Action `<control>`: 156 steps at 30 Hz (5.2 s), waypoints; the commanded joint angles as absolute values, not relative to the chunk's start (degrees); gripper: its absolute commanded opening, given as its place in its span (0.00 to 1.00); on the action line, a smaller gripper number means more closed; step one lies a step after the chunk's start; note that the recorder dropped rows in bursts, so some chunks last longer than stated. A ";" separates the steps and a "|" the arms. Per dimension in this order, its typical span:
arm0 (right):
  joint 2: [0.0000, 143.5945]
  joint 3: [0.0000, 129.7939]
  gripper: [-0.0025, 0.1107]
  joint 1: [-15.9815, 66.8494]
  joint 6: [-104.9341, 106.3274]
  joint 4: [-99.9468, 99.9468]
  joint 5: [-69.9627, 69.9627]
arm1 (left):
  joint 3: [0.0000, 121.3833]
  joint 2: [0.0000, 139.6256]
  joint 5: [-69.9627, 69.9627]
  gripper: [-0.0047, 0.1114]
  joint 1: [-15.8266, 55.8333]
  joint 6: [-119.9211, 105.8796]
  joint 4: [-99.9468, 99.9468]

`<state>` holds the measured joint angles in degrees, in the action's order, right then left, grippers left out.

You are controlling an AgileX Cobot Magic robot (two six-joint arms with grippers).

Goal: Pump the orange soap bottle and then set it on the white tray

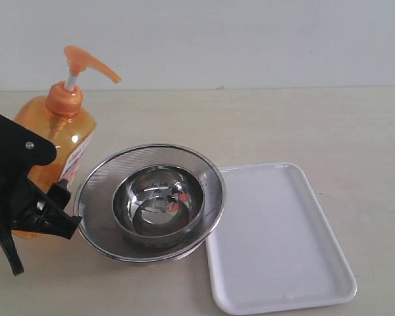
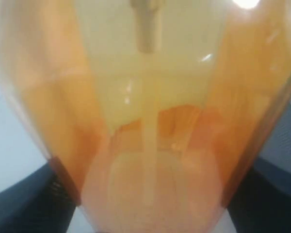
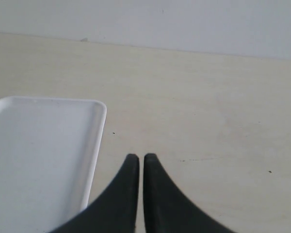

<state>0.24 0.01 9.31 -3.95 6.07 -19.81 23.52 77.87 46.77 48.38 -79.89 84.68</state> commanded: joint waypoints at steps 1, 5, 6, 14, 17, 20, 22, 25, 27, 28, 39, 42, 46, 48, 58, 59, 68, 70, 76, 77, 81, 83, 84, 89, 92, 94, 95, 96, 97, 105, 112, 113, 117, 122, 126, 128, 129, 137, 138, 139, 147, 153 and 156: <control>0.00 0.00 0.03 9.13 -1.05 10.95 -16.93 | 23.66 77.53 49.41 0.08 48.71 -79.05 81.56; 0.00 0.00 0.03 9.13 -9.30 8.05 -3.56 | 23.66 77.53 49.41 0.08 48.71 -79.28 80.90; 0.00 0.00 0.03 9.13 -13.26 4.73 -0.92 | 23.66 77.53 49.41 0.08 48.71 -79.42 80.90; 3.56 9.61 0.03 14.88 -38.51 10.33 6.84 | 23.41 77.53 49.70 0.08 48.71 -79.49 80.39; 15.95 17.42 0.03 24.01 -39.56 17.23 9.09 | 23.41 77.53 49.70 0.08 48.71 -79.33 80.29; 27.11 23.14 0.03 30.57 -39.56 21.08 6.59 | 23.02 77.53 49.42 0.08 48.71 -79.44 79.98; 33.44 25.92 0.03 34.23 -38.83 21.51 6.00 | 22.31 77.53 49.42 0.08 48.71 -78.07 78.79; 44.98 31.33 0.03 40.00 -35.89 21.51 6.21 | 20.76 77.53 49.42 0.08 48.71 -71.59 75.30; 49.74 33.42 0.03 40.59 -33.72 21.51 6.33 | 19.54 77.53 49.56 0.08 48.71 -67.81 72.98; 51.02 34.01 0.03 40.59 -33.72 21.51 6.33 | 18.92 77.59 50.35 0.08 48.71 -66.28 71.97; 53.27 36.23 0.03 40.59 -30.90 23.05 10.47 | 17.65 80.68 52.97 0.08 48.71 -60.85 70.29; 53.27 37.34 0.03 40.59 -31.00 23.59 7.66 | 17.65 83.75 54.03 0.08 48.71 -59.18 69.52; 53.31 37.98 0.03 40.59 -31.00 23.88 6.74 | 17.65 86.78 56.82 0.08 48.71 -57.67 69.52; 54.04 38.73 0.03 40.59 -31.00 23.88 6.31 | 17.65 87.18 57.08 0.08 48.71 -57.18 69.06; 67.17 48.80 0.03 46.77 -30.31 23.88 0.00 | 17.65 87.18 57.08 0.08 48.71 -56.57 67.91; 68.67 50.25 0.03 48.44 -29.59 23.88 0.00 | 17.65 87.18 57.08 0.08 48.71 -56.55 67.63; 80.32 64.81 0.03 52.58 -28.02 22.03 -11.48 | 17.65 87.18 56.97 0.08 48.71 -56.31 66.96; 81.74 68.15 0.03 52.58 -23.97 17.73 -13.13 | 17.65 87.18 56.97 0.08 48.71 -56.31 66.86; 87.30 77.83 0.03 52.58 1.94 -10.49 -20.18 | 17.65 87.18 56.97 0.08 48.71 -56.31 66.33; 88.25 79.09 0.03 52.58 4.96 -13.61 -20.35 | 17.65 87.18 56.97 0.08 48.71 -56.31 66.33; 91.49 81.42 0.03 52.58 7.39 -16.65 -20.48 | 17.65 87.18 56.58 0.08 48.71 -56.16 66.34; 92.67 81.42 0.03 52.58 7.86 -16.30 -20.35 | 17.65 87.18 56.47 0.08 48.71 -56.16 66.34; 92.78 81.42 0.03 52.47 7.86 -15.73 -19.99 | 17.65 87.18 56.34 0.08 48.71 -56.16 66.34; 93.27 81.42 0.03 51.37 8.08 -15.61 -18.70 | 17.65 87.18 55.88 0.08 48.71 -55.68 66.34; 93.54 81.42 0.03 49.49 7.81 -15.86 -19.90 | 17.65 87.18 55.88 0.08 48.71 -55.68 66.34; 93.69 81.42 0.03 49.19 7.81 -16.14 -19.39 | 17.65 87.18 55.74 0.08 48.71 -55.68 65.94; 93.80 81.42 0.03 49.19 7.81 -16.27 -18.81 | 17.65 87.18 55.74 0.08 48.71 -55.68 65.94; 94.62 81.42 0.03 49.19 7.81 -16.38 -18.09 | 17.65 87.18 55.74 0.08 48.71 -55.55 65.94; 95.16 81.42 0.03 49.19 7.81 -16.38 -17.82 | 17.40 87.18 55.74 0.08 48.71 -55.45 65.94; 97.54 81.42 0.03 49.19 8.00 -16.73 -19.22 | 17.41 87.31 55.74 0.08 48.71 -54.92 64.74; 97.79 81.42 0.03 49.19 8.00 -17.43 -25.78 | 17.41 88.70 55.74 0.08 48.71 -53.48 63.33; 97.79 81.42 0.03 49.19 8.00 -17.55 -26.59 | 17.41 89.03 55.97 0.08 48.71 -53.40 62.95; 97.79 81.29 0.03 49.19 7.54 -17.64 -27.53 | 17.41 89.29 56.38 0.08 48.71 -52.85 62.94; 97.79 81.29 0.03 49.19 7.66 -18.52 -28.43 | 17.41 89.29 56.50 0.08 48.71 -52.32 62.50; 98.46 81.29 0.03 49.19 8.96 -21.31 -28.64 | 17.41 89.29 56.50 0.08 48.71 -52.20 62.36; 99.30 81.29 0.03 49.31 9.33 -21.58 -28.90 | 17.41 89.29 56.50 0.08 48.71 -52.05 62.25; 99.80 81.29 0.03 49.31 9.61 -21.87 -29.25 | 17.41 89.29 56.50 0.08 48.71 -52.05 62.25; 101.29 81.29 0.03 49.31 11.45 -23.40 -31.34 | 17.41 89.29 56.50 0.08 48.71 -51.51 61.25; 101.29 81.29 0.03 49.31 11.56 -23.40 -31.62 | 17.41 89.29 56.50 0.08 48.71 -51.38 60.92; 101.29 81.29 0.03 49.31 11.56 -23.71 -31.89 | 17.41 89.29 56.50 0.08 48.71 -51.14 60.63; 101.51 81.29 0.03 49.31 14.65 -27.89 -34.18 | 17.41 89.29 56.50 0.08 48.71 -51.00 60.54; 102.63 81.29 0.03 50.52 15.47 -27.90 -34.47 | 17.41 89.29 56.50 0.08 48.71 -51.00 60.54; 102.66 81.29 0.03 50.87 15.47 -27.90 -34.99 | 17.41 89.29 56.50 0.08 48.71 -50.98 60.40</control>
